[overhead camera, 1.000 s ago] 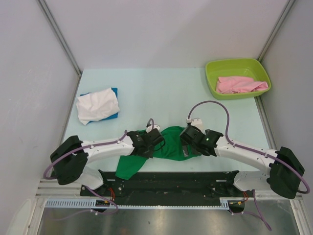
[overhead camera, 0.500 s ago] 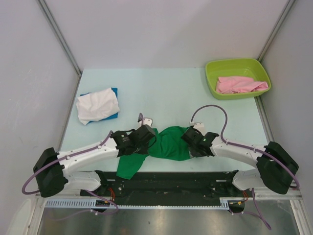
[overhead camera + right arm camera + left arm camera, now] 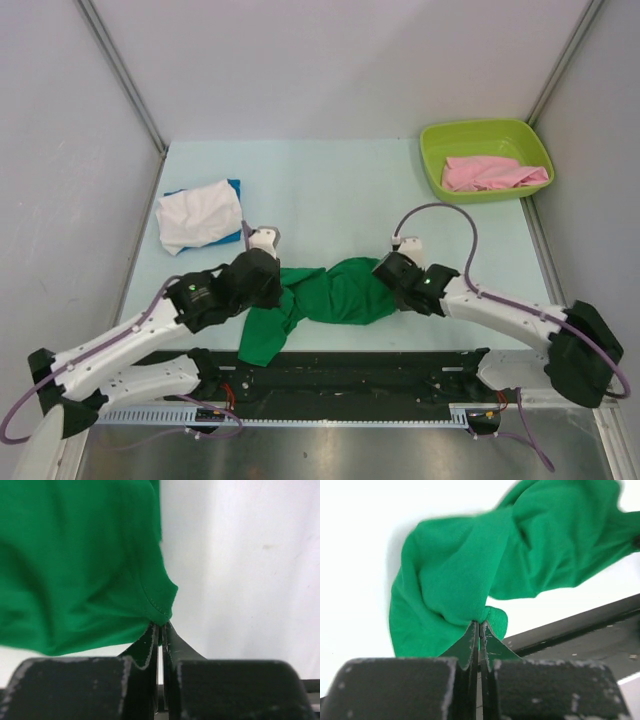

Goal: Fold and stack the t-shirts

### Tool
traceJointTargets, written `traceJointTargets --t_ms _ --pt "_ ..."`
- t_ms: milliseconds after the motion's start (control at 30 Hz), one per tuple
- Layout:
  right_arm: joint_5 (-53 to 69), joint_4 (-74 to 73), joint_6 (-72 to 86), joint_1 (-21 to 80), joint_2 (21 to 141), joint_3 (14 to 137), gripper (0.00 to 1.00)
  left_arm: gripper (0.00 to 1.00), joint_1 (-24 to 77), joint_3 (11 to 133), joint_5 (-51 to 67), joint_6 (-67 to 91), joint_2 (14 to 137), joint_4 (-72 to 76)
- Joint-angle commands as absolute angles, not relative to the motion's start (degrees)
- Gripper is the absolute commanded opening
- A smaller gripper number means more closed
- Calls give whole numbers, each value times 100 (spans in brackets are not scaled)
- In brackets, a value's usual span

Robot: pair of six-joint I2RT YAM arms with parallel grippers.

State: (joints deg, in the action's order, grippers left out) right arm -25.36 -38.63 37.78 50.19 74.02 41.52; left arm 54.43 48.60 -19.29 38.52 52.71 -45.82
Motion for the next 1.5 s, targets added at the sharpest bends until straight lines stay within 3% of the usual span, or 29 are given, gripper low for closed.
traceJointTargets --t_ms 0,267,500,667,933,1033,1100,1267,1300,1333,1367,1400,1433,1467 --pt "-3541 -4822 3692 5264 6365 5464 0 0 5405 6019 -2162 3771 4843 -5035" --pt "-3876 -5229 2638 5730 5161 7967 0 1 5405 7926 -1688 3156 4255 -4712" --pt "-2798 -4862 1583 5924 4913 9823 0 0 5405 9052 -501 2304 3569 -4078" --pt "-2610 -4614 1380 5924 5167 10537 0 0 5414 9413 -588 2215 3357 -3858" --pt "-4270 -4246 1169 5802 5967 10337 0 0 5414 8669 -1388 2312 4490 -3711" --pt "-3406 -4192 1545 4322 6459 10082 0 0 5222 8019 -1320 2417 4956 -3237" --pt "-1620 -3991 2097 2674 6828 9573 0 0 4643 7710 -708 2750 5306 -3007" --pt "-230 -3148 2706 1048 8275 8938 0 0 2879 6400 342 3487 6229 -1671" --pt "-72 -3138 2811 915 8975 9147 21 3 2630 6207 639 3533 6771 -1479" --pt "-62 -3155 2917 757 9426 9280 50 13 2410 6205 607 3612 7098 -1250" --pt "-62 -3399 2979 721 9796 9499 79 62 1982 6275 589 3856 7432 -1300" --pt "-96 -3645 3014 686 10383 9727 99 88 1795 6371 571 3911 8036 -1353" --pt "-227 -3830 3032 729 10510 10051 100 100 1567 6668 354 3989 8259 -1632" --pt "-411 -3910 3024 790 10520 10037 100 100 1521 6810 221 3973 8410 -1722"
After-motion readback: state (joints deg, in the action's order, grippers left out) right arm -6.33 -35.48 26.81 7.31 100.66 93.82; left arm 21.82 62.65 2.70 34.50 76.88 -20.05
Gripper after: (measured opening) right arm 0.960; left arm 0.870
